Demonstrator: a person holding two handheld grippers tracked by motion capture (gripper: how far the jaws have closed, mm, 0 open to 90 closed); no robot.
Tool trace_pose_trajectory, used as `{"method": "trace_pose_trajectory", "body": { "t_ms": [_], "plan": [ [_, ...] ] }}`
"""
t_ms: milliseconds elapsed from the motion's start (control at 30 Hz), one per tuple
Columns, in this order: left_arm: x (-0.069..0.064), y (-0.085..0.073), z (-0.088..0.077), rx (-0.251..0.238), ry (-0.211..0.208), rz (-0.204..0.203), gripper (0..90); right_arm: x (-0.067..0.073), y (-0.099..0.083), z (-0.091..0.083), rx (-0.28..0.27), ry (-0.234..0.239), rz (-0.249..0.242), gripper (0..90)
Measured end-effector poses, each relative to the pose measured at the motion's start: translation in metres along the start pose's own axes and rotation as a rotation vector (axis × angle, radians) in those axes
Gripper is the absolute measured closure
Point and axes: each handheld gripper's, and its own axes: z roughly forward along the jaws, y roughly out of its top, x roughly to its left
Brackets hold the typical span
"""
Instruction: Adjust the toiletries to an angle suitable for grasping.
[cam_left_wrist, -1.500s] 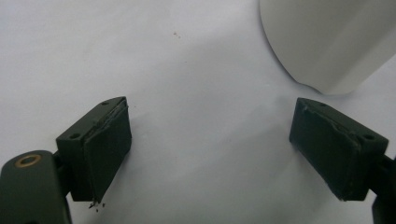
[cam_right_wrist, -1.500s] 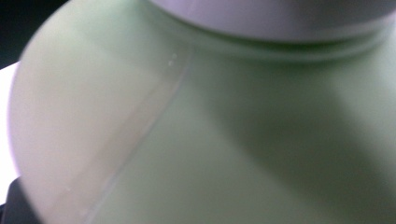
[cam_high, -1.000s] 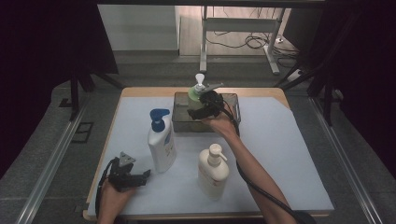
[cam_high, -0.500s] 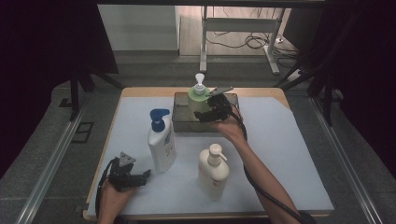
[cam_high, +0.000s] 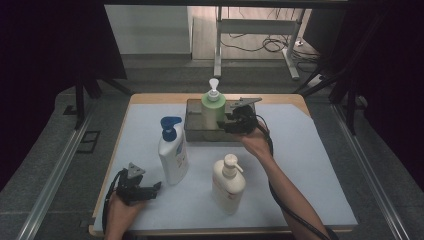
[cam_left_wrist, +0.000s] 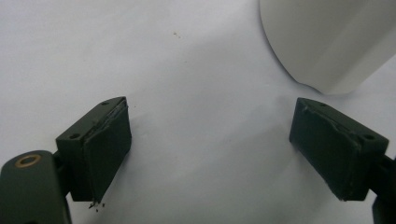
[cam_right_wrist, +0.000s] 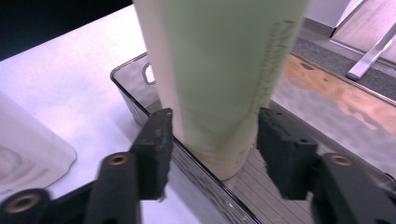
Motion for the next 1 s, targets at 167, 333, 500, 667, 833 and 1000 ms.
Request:
{"method": "trace_pose_trajectory", "body": {
  "t_ms": [167,333,500,667,833,1000],
  "plan": [
    [0.0,0.0,0.0,0.0,0.0,0.0,12.9,-0.007,-0.002,-0.004,-0.007,-0.052,0.024,62.8],
    [0.0,0.0,0.0,0.0,0.0,0.0,12.9,-0.015,-0.002,0.0,0.003,-0.091,0.056,77.6],
    [0.0,0.0,0.0,0.0,0.0,-0.001,12.9,-0.021,-0.002,0.008,0.028,-0.101,0.075,88.4],
    [0.0,0.0,0.0,0.0,0.0,0.0,12.9,-0.023,-0.003,0.017,0.037,-0.096,0.095,89.3],
    [0.0,0.0,0.0,0.0,-0.001,0.0,12.9,-0.025,-0.004,0.026,0.04,-0.094,0.118,89.5],
    [0.0,0.0,0.0,0.0,0.0,0.0,12.9,-0.026,-0.007,0.035,0.052,-0.104,0.108,89.5]
  ]
}}
